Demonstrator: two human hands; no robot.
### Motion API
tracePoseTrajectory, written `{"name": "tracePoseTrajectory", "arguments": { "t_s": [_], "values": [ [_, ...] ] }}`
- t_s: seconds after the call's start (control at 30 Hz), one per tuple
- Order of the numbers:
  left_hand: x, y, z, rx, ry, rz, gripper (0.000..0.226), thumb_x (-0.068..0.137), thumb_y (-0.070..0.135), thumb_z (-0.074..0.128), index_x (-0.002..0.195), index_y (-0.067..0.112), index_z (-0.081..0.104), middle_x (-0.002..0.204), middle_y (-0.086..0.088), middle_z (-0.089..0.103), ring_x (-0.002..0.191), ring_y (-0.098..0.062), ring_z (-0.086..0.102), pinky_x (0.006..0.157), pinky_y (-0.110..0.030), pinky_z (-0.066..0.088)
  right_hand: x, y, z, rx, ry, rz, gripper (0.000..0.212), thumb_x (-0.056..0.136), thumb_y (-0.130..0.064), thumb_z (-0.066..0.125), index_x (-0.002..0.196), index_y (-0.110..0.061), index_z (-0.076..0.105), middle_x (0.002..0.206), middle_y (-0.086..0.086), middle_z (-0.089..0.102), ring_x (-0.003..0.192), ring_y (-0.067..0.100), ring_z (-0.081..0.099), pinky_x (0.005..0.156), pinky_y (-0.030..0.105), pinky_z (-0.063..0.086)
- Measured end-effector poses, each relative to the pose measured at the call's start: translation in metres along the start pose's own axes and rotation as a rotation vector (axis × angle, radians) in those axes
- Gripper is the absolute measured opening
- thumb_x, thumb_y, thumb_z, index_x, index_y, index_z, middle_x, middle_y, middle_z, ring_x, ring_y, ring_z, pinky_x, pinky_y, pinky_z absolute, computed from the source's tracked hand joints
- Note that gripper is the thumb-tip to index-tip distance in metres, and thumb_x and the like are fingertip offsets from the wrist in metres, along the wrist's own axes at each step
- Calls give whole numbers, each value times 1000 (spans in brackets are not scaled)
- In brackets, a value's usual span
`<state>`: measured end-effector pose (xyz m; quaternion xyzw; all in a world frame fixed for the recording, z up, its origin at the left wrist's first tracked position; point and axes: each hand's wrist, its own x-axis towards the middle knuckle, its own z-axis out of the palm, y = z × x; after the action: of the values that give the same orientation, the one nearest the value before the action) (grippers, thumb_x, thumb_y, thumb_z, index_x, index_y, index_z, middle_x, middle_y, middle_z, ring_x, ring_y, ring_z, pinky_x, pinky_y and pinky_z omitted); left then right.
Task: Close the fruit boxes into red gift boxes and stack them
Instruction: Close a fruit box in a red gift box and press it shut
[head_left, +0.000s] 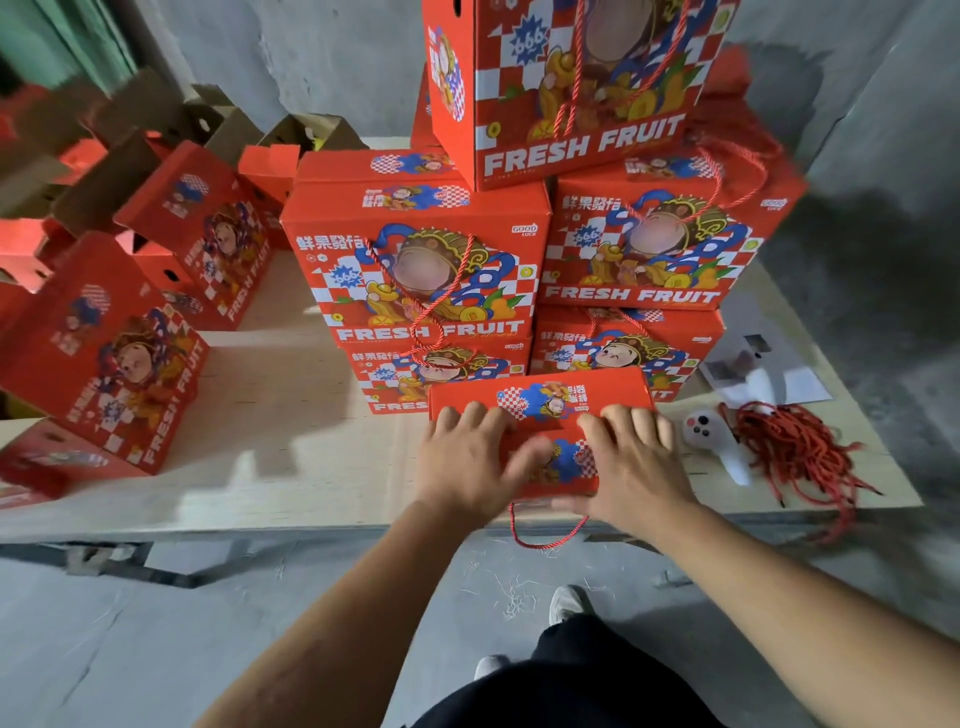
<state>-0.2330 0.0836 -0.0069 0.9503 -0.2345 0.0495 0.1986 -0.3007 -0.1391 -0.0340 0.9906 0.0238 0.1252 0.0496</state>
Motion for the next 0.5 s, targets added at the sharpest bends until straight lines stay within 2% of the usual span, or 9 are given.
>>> {"name": "tracePoseTrajectory", "arguments": {
  "t_s": [0.03,0.07,0.1,0.17,0.2,0.27,0.37,0.43,0.5],
  "values": [
    [11,-3,-7,-86,-54,-40,59,95,79,35,111,29,62,106,0,69,97,-33,62,81,-40,46,-3,0,0,-5,5,0,105,52,-94,67,121,-16,53,107,6,46,93,31,46,81,47,35],
    [23,-10,-13,-86,-98,-30,48,99,70,40,120,31,60,113,-1,69,106,-33,63,86,-40,46,-6,1,1,-6,16,-1,104,52,-94,67,119,-16,54,107,5,47,94,31,46,81,46,35],
    [35,-17,-19,-12,-154,16,46,100,64,47,133,33,56,127,-2,65,120,-32,59,96,-42,44,-8,1,1,-3,25,-3,102,53,-94,66,118,-16,54,108,5,47,94,31,46,81,46,35],
    [55,-29,-33,119,-372,69,68,93,72,55,154,45,38,154,0,43,143,-34,35,115,-50,29,-10,0,1,1,40,-5,101,55,-95,63,117,-16,53,107,5,48,94,30,47,82,46,35],
    [65,-30,-38,147,-483,84,79,89,78,54,158,50,28,161,3,36,147,-34,27,118,-54,23,-12,0,0,4,42,-1,101,56,-95,63,118,-16,53,108,5,48,94,30,47,82,47,36],
    [82,-26,-39,221,-633,179,89,89,80,50,163,47,14,165,4,36,150,-34,29,119,-54,21,-14,0,-1,9,37,7,102,55,-95,64,120,-17,52,110,5,48,95,31,47,84,47,36],
    [92,-16,-32,226,-681,276,91,98,59,60,165,40,1,168,-5,31,150,-33,37,121,-51,26,-16,-2,-1,31,18,28,105,57,-91,67,132,-18,51,122,6,47,107,33,48,94,50,39],
    [91,-15,-27,128,-680,285,94,100,42,67,164,44,-3,168,-5,24,150,-34,36,120,-50,34,-17,-4,1,64,4,44,109,62,-84,70,145,-19,44,134,8,45,122,34,45,106,52,37],
    [89,-16,-26,107,-705,292,92,102,37,64,161,54,-5,167,1,17,150,-35,33,119,-51,37,-23,-6,3,93,23,43,111,65,-73,75,154,-18,36,142,10,42,135,37,40,117,51,28]
  ]
}}
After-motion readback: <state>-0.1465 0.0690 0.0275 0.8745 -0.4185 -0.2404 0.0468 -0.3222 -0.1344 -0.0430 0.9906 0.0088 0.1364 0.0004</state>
